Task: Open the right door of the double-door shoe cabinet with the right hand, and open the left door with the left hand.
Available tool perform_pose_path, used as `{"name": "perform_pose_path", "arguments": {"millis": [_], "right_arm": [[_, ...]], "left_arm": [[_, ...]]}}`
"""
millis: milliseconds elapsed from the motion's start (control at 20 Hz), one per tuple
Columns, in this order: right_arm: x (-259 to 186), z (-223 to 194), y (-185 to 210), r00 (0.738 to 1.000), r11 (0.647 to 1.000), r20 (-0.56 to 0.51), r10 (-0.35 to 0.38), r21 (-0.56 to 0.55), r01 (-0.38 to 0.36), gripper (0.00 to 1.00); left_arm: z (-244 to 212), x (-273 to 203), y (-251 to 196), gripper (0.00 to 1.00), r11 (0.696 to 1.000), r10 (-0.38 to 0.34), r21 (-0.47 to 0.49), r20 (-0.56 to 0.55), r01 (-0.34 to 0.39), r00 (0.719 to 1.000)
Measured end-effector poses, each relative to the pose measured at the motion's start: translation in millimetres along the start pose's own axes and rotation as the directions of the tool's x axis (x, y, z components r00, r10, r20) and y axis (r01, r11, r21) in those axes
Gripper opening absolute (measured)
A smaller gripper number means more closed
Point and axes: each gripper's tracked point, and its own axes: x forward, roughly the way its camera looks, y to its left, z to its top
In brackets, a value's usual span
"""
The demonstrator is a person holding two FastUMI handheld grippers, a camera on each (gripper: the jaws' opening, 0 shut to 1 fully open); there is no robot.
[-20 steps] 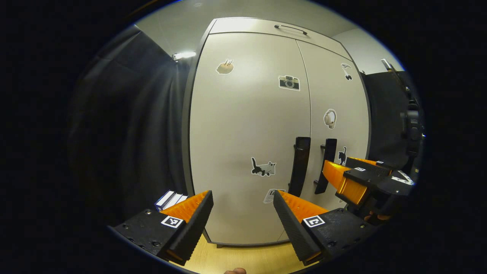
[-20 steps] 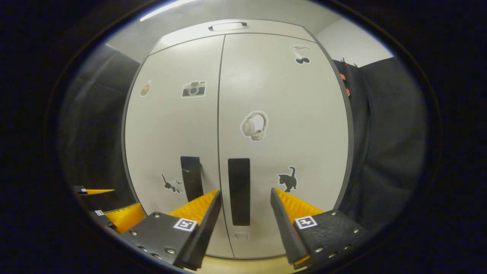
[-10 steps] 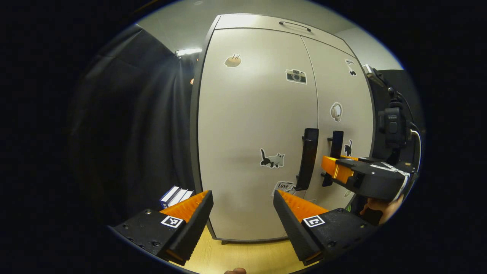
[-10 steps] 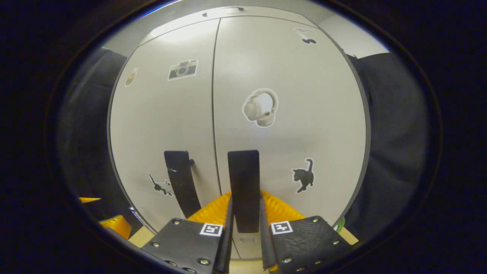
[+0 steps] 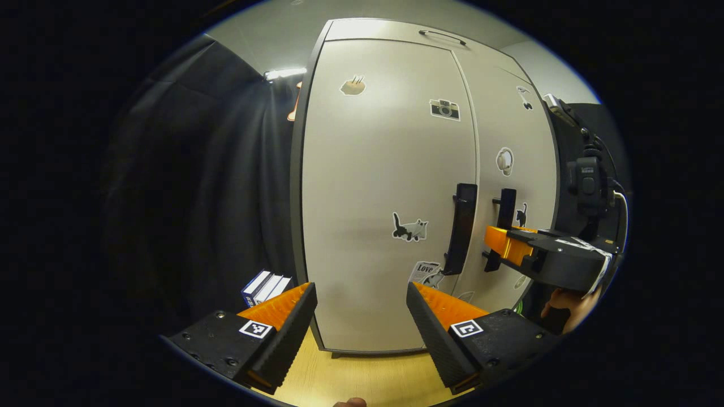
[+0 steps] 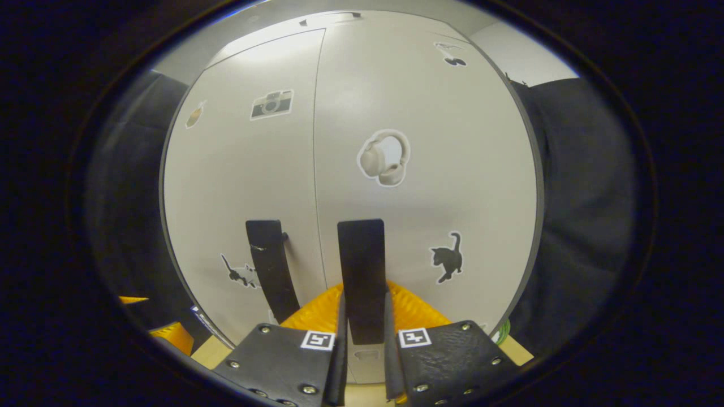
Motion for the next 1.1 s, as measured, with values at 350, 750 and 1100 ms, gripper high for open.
{"name": "perform_pose_path", "arguments": {"millis": [350,750,1100], "right_arm": [[-6.8,0.6,-2.9,1.0,1.0,0.012,0.014,0.012,-0.014,0.15],[-18.9,1.8,-8.6,1.0,1.0,0.031,0.005,0.024,-0.006,0.15],[-34.4,-0.8,-16.5,0.999,0.999,0.05,-0.004,0.041,0.002,0.15]], "left_arm": [[-6.1,-5.5,2.0,0.99,1.0,0.021,-0.013,-0.015,-0.021,1.0],[-10.0,-12.4,-4.8,0.99,1.0,0.015,-0.007,-0.029,-0.016,0.999],[-10.9,-19.6,-7.0,0.99,1.0,0.018,-0.006,-0.031,-0.018,0.999]]}}
